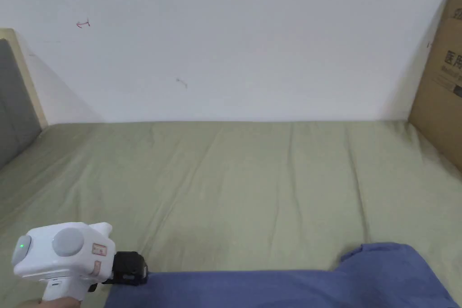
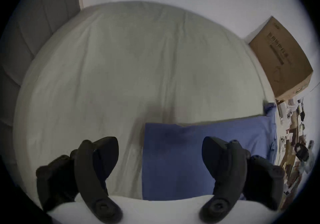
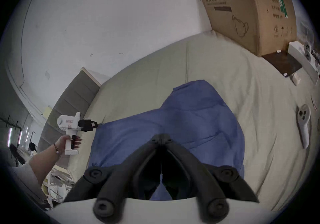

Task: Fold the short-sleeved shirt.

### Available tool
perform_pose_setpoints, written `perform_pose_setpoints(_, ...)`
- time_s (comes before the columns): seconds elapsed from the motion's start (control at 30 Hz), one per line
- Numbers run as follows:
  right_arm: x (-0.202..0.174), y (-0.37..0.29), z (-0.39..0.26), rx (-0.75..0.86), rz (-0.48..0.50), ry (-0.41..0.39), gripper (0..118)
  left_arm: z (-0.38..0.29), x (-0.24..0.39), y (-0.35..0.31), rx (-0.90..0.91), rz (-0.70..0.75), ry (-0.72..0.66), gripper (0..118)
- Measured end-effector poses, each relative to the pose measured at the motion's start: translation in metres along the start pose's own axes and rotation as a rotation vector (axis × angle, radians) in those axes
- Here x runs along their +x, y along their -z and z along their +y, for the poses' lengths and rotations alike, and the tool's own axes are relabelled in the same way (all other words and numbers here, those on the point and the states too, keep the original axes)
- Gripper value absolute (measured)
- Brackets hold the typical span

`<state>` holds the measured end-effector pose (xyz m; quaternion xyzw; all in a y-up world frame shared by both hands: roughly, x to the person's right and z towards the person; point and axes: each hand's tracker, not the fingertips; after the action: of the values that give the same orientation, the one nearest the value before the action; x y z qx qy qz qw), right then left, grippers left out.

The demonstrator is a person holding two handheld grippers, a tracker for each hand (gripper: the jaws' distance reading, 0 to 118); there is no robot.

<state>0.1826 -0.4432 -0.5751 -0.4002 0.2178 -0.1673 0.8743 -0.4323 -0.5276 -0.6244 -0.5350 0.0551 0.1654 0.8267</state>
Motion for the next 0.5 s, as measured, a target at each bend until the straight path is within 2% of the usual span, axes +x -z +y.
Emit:
perform_pose_setpoints(0.13, 0.008, 0.016, 0.004, -0.044, -0.054, -0.027, 0, -0.005, 0.004, 0.023, -0.006, 0.045, 0.069, 103)
perform_pose_setpoints(0.17, 0.009, 0.02, 0.006, -0.051, -0.064, -0.039, 0, -0.007, 0.007, 0.02, 0.007, 0.049, 0.075, 99)
perform_pose_setpoints(0.2, 0.01, 0.024, 0.01, -0.06, -0.07, -0.053, 0, -0.012, 0.013, 0.013, 0.039, 0.069, 0.097, 87)
perform_pose_setpoints(0.23, 0.014, 0.03, 0.016, -0.071, -0.077, -0.065, 0, -0.014, 0.016, 0.005, 0.064, 0.098, 0.113, 66)
perform_pose_setpoints(0.27, 0.016, 0.038, 0.024, -0.085, -0.097, -0.075, 0, -0.014, 0.016, -0.005, 0.089, 0.1, 0.113, 17)
perform_pose_setpoints(0.3, 0.018, 0.045, 0.032, -0.099, -0.119, -0.082, 0, -0.012, 0.016, -0.013, 0.092, 0.005, 0.09, 0)
perform_pose_setpoints(0.33, 0.021, 0.055, 0.043, -0.111, -0.129, -0.089, 0, -0.018, 0.023, -0.027, 0.087, -0.081, 0.068, 0)
perform_pose_setpoints(0.43, 0.044, 0.094, 0.08, -0.113, -0.147, -0.071, 2, -0.026, 0.043, -0.05, 0.155, -0.012, 0.174, 0)
perform_pose_setpoints(0.47, 0.05, 0.109, 0.092, -0.116, -0.162, -0.043, 40, -0.03, 0.049, -0.059, 0.168, -0.006, 0.201, 0)
perform_pose_setpoints(0.5, 0.058, 0.123, 0.103, -0.122, -0.171, -0.027, 83, -0.032, 0.051, -0.065, 0.163, -0.021, 0.189, 0)
